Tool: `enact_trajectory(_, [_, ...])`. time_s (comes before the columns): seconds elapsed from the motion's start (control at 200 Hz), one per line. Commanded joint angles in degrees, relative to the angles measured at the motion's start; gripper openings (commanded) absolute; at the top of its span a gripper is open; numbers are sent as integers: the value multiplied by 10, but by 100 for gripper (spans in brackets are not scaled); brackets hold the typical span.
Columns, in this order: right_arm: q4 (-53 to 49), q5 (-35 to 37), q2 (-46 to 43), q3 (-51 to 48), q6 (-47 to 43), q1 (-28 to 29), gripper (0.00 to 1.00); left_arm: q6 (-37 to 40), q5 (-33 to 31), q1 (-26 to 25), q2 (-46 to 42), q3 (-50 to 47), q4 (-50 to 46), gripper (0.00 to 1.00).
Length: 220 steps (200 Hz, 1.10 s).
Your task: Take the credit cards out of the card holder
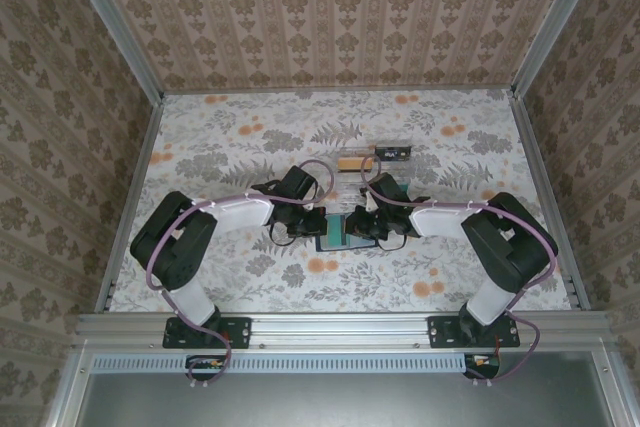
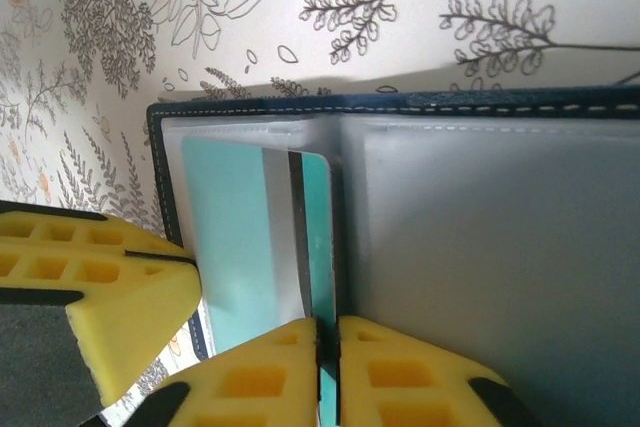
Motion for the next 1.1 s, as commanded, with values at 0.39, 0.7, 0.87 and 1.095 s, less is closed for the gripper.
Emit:
enact_trajectory(0.39, [-39,-5,-40,-41,-28,-45,0,39,-30,6,26,-2,-66,0])
enact_trajectory(0.7, [-129,16,-127,-43,-71,-60,0,49,-29,10,14,1,-67,0])
enact_trajectory(0.87, [-200,34,-195,-23,-99,-61,0,66,-30,14,5,7,-66,0])
enact_trajectory(1.095, [-323,64,-256,54,-181,-59,0,84,-33,23,-51,24,-65,0])
